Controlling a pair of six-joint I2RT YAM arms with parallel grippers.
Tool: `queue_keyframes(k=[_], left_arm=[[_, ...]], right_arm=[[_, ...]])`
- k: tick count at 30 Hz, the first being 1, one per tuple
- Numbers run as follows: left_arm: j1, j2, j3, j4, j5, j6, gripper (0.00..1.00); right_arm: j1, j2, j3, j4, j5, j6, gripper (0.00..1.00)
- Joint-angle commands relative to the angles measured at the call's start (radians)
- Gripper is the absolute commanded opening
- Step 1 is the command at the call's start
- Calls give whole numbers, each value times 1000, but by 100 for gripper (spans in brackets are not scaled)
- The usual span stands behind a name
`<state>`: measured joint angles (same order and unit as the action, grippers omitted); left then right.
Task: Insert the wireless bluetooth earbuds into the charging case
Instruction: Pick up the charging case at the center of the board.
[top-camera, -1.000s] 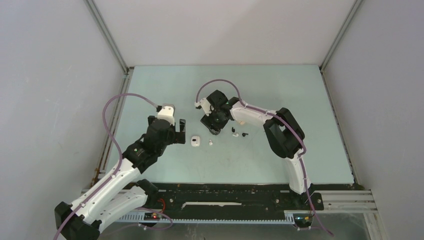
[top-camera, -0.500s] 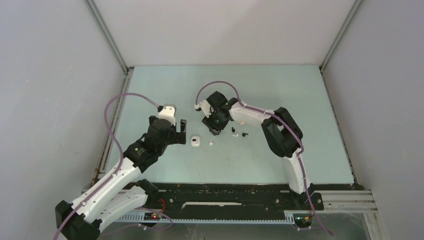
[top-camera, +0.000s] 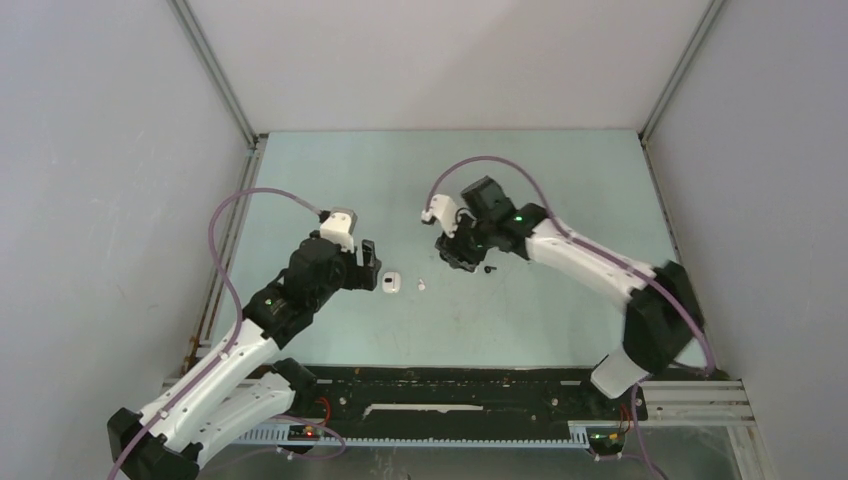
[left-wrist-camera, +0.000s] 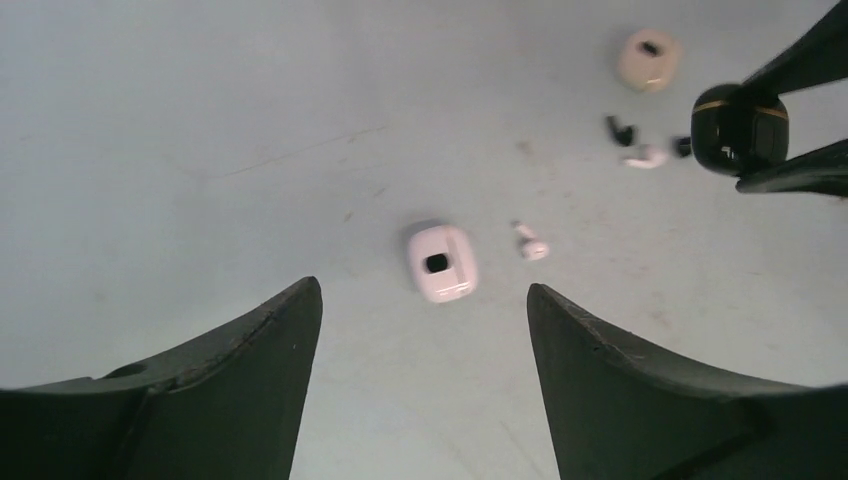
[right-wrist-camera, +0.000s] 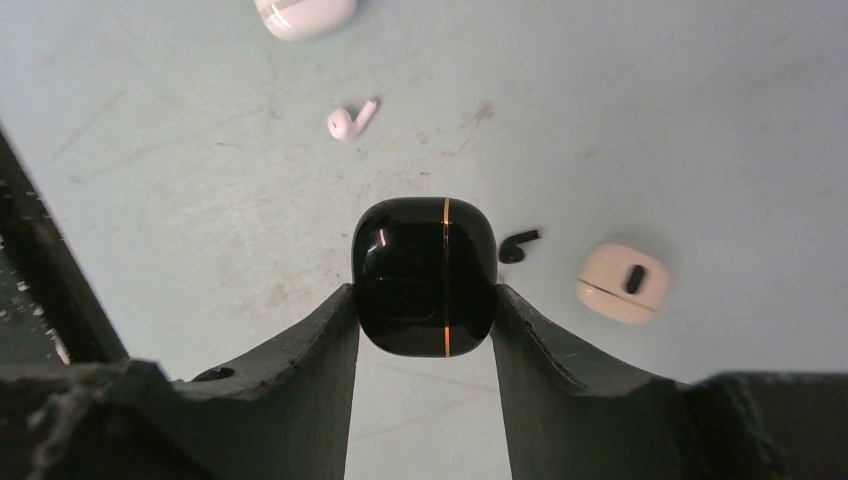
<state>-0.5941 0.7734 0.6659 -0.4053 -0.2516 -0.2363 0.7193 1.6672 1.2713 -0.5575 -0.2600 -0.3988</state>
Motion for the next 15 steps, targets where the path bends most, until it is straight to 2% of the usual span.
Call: queue_keyframes(k=[1,5,7,10,15], left_arm=[[5,-35,39,133,281,-81,80],[5,2,27,317,561,-233,72],[0,55,36,398,647,-309,69],[-19,132,70,444,696,-352,68],[-42,199,86,468,688,-393,66]], right_arm=[[-35,-228,-80,61,-87,-99,28],[-40,-346,-161,91,-109,-135,29],[-39,-398,-192,97,-120,-172,29],[-40,-439,-221,105,-108,-194,29],[-38,-475,-231,99,-139,-210,29]])
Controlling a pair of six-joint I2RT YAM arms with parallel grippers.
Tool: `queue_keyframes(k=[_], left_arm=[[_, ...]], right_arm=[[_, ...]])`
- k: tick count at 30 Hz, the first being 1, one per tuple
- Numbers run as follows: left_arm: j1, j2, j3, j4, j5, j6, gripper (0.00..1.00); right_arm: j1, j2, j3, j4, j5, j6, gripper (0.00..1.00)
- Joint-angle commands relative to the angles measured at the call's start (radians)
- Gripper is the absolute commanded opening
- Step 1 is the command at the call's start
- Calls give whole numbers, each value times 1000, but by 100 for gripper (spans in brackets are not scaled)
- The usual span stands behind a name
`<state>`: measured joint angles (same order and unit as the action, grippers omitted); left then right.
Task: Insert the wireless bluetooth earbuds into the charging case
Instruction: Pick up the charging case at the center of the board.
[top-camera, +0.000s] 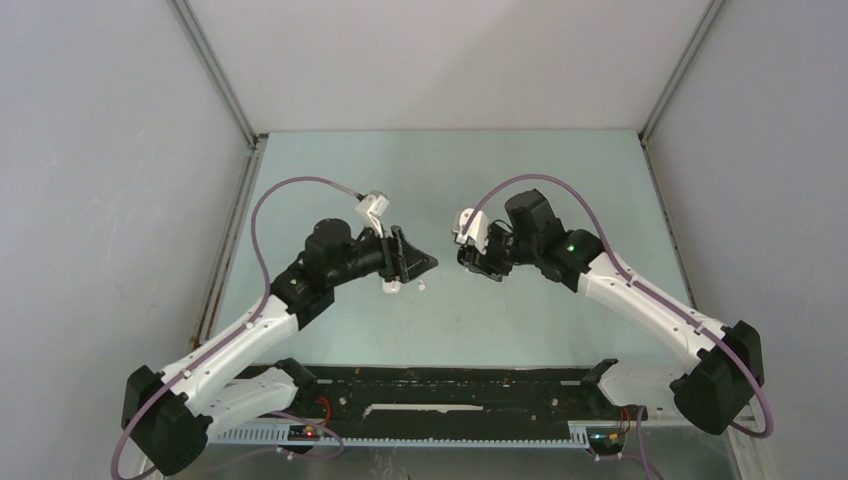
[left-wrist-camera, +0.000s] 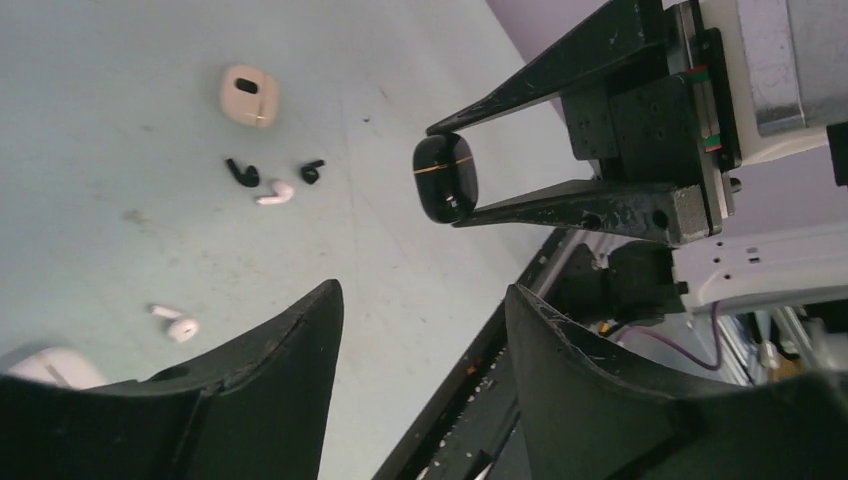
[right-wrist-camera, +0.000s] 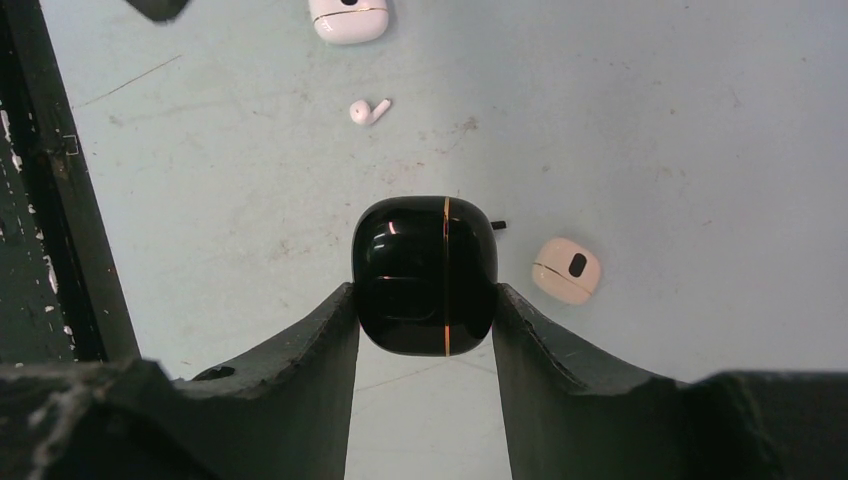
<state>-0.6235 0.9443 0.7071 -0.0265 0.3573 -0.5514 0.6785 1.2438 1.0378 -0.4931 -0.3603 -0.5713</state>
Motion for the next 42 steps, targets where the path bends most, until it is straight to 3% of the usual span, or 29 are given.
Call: queue_keyframes(k=[1,11,14,27,42], left_arm=[[-14,41,46,96,83,-85,65],[-44,152,84,127,111,-112,54],[-46,197,103,128,145,-125,47],[-59,284,124,152,200,-166,46],[-69,326,126,179,231,-187,39]], right_arm=[[4,-56,1,34,-47,-41,29],[49,-50,2,20,-64,-61,30],[56,-49,2,23,-60,-59,31],[71,-44,2,28,-44,-63,32],[94,-28,2,36,-20,-62,33]])
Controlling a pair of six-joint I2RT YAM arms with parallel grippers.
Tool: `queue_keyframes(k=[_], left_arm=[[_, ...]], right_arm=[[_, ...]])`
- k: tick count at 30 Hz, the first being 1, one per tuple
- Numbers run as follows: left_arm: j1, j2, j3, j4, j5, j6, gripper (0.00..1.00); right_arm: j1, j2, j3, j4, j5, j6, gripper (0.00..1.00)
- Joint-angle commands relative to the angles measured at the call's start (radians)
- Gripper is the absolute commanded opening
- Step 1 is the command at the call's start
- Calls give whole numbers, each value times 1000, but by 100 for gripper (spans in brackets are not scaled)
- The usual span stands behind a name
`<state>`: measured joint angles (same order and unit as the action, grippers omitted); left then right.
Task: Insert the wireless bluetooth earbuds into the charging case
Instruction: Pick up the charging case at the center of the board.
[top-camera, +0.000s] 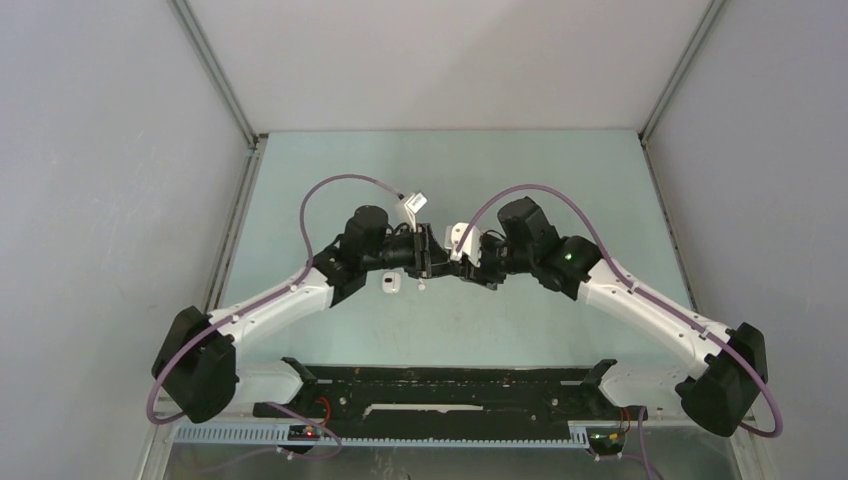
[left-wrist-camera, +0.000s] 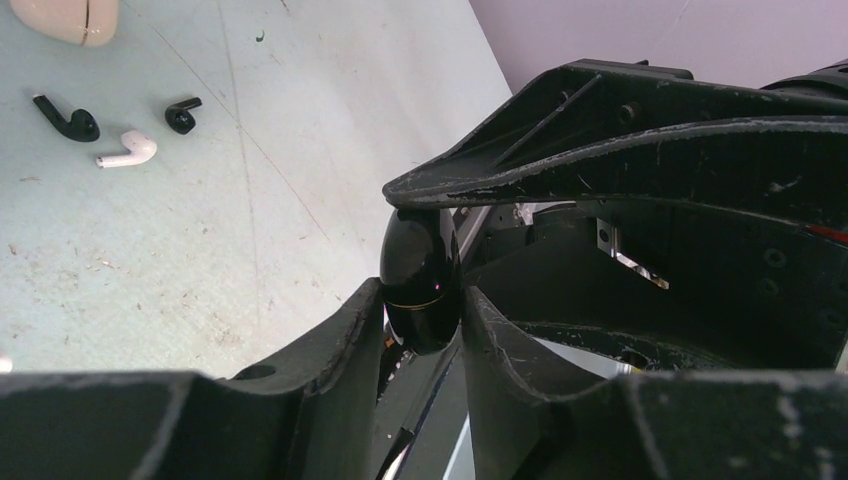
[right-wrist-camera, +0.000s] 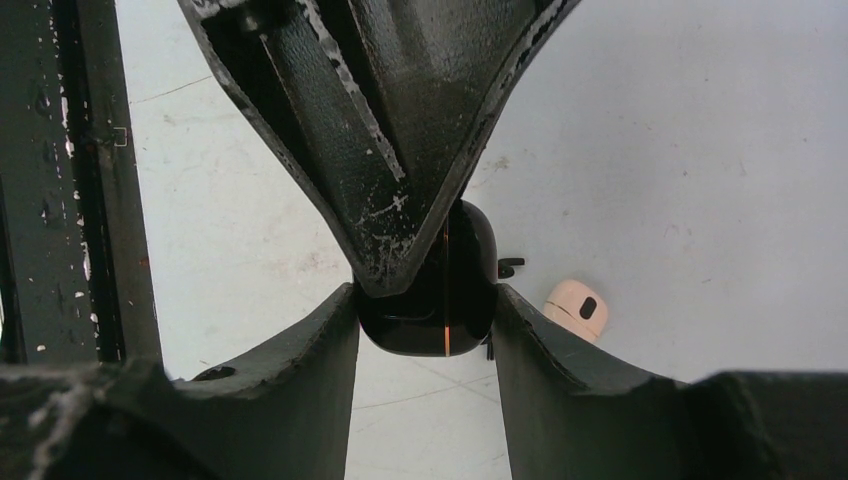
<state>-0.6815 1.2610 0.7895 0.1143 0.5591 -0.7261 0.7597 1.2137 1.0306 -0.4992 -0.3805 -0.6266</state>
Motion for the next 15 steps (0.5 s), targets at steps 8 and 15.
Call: queue_keyframes(k=[8,15], left_arm=[[-12,14,51,32,34,-2,31],[-20,-51,-13,60,-36,109,8]], right_arm=[[17,6,9,44,5,-5,34],[-64,-16,24,3,-203,64,59]])
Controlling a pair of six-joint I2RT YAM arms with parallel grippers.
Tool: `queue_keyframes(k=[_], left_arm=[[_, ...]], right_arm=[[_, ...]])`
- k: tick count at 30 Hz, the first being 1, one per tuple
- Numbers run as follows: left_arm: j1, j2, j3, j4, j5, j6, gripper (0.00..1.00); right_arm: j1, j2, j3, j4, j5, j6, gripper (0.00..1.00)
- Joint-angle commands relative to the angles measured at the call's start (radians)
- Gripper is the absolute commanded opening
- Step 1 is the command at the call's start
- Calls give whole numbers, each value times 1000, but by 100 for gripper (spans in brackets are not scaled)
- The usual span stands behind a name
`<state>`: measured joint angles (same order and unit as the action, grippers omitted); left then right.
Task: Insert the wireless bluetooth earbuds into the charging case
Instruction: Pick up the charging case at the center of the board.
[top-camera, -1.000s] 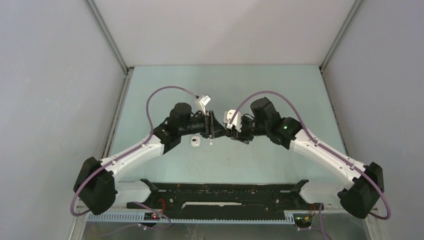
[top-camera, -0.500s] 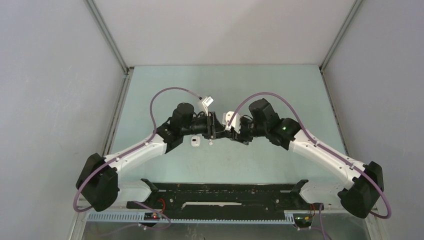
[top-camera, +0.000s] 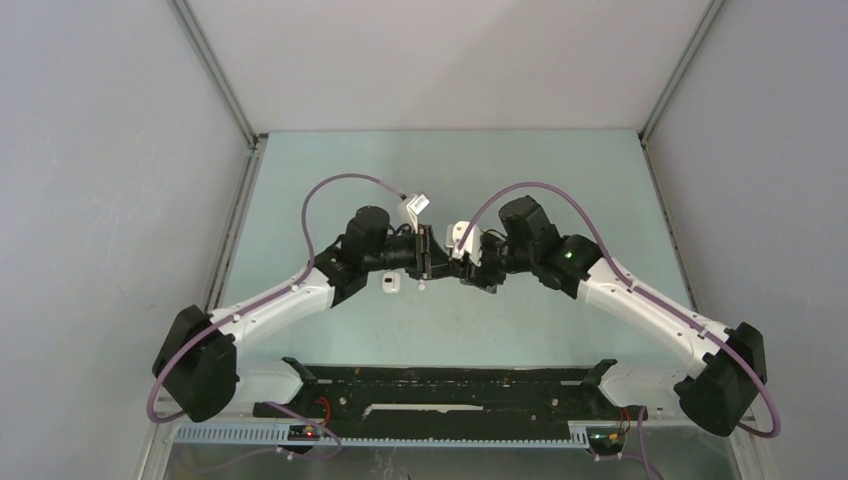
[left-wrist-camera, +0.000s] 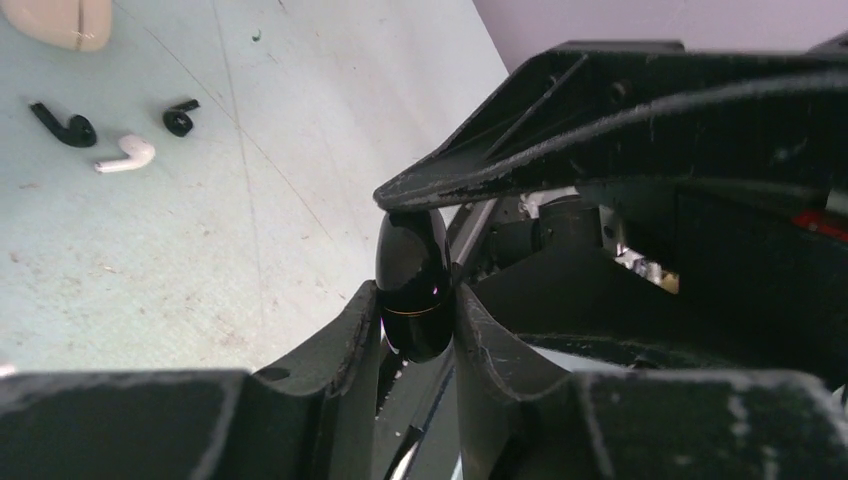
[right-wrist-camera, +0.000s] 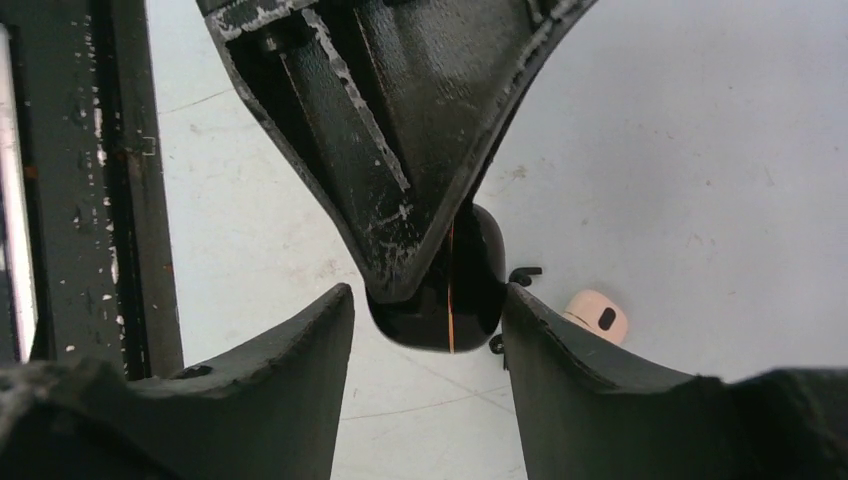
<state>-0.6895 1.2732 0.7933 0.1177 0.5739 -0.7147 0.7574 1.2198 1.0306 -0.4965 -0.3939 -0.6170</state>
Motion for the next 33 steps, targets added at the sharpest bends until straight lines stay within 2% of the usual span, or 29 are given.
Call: queue_keyframes(k=[1,4,7,13,16,20,23,27,31,33], left_arm=[[-20,-90,-51,81,-82,122,5],[-96,-186,-156,181,-222,215,0],[-204,-256,-270,324,-286,352,0],[-268,-264,-495,709,-275,497,1],[-283,-252,-541,807,-274,541,0],[-309,-216,-543,838,-245,586,0],[-331,-173,-551,919,-230,586,0],[-350,-100,-553,1032,-215,560,0],[-360,-40,-544,1133,-197,517,0],[-366,-25,-536,1141,-200,515,0]], right_arm=[[-107,-28,40,-26,-280,76,62],[-239,-15,107,-154,-522,89,66],[-303,28,181,-381,-668,-4,66],[-286,47,206,-605,-696,-195,52],[-236,54,206,-665,-630,-224,48],[-190,60,171,-602,-590,-136,48],[-151,51,133,-488,-523,-48,52],[-97,80,128,-442,-484,-19,54],[-62,101,128,-439,-458,-14,50],[-57,106,128,-441,-454,-13,45]])
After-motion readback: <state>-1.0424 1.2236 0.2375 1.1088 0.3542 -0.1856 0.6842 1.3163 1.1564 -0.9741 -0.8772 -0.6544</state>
